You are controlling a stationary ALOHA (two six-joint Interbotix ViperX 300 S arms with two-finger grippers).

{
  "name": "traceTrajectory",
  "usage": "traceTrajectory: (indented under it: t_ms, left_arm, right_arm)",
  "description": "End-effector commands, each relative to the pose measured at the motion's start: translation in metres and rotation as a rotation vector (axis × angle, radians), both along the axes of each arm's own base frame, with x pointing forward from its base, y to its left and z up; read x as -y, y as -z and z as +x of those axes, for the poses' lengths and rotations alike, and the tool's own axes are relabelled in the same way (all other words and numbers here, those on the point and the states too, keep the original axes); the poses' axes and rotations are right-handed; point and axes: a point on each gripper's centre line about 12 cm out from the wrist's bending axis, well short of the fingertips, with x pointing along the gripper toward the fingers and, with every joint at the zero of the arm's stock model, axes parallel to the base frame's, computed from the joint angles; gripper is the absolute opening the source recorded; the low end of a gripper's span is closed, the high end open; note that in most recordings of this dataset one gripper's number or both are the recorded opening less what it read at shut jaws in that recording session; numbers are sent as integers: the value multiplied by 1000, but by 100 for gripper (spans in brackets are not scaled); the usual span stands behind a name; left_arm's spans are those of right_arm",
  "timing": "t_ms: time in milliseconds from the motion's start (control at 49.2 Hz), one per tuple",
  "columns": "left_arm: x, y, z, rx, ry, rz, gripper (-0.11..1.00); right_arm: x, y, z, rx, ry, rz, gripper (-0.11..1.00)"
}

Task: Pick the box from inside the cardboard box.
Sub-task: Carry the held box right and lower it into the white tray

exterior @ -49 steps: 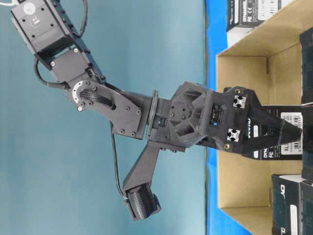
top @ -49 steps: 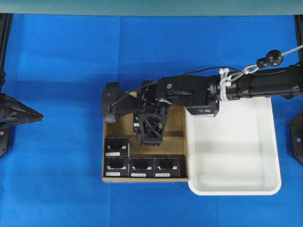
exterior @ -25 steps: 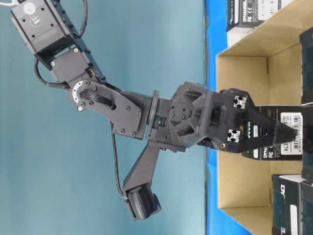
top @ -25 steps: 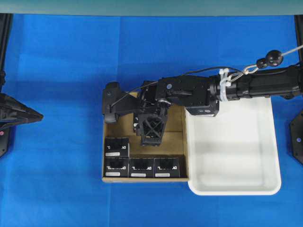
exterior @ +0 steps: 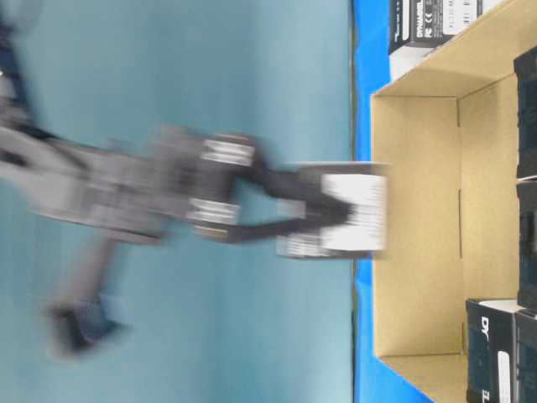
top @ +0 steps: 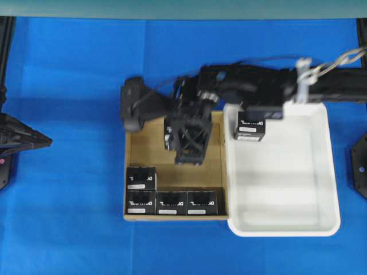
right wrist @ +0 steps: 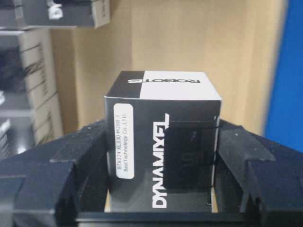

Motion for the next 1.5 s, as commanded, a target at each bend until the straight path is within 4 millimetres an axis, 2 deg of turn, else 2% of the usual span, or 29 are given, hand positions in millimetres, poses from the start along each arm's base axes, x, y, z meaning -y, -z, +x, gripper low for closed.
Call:
traceTrajectory:
  t_ms: [0, 224, 366, 467, 691, 1057, 1199, 1341, 1484]
  left_arm:
    - [0, -3, 2, 8, 1, 1, -7]
    - [0, -4, 2, 9, 1, 1, -7]
    - [0, -4, 2, 9, 1, 1, -7]
    - [0, -4, 2, 9, 1, 1, -7]
    - [0, -4, 2, 12, 1, 0, -7]
    - [0, -3, 3, 8, 1, 1, -7]
    - [0, -2, 4, 3, 1, 1, -7]
    - [0, -2, 4, 0, 1, 2, -7]
    - [0, -1, 4, -1, 0, 2, -7]
  right_arm:
    - [6, -34, -8, 42, 7, -5, 61]
    - [15, -78, -43, 28, 23, -3, 61]
    - [14, -93, -65, 18, 28, 0, 61]
    - [15, -99, -81, 27, 40, -1, 61]
    - [14, -98, -120, 20, 68, 2, 61]
    - [28, -65, -186, 92, 125, -47, 61]
    - [30, -43, -207, 68, 124, -60, 61]
    - [26, -11, -222, -15, 112, -41, 61]
    - [27, 11, -224, -14, 116, -52, 61]
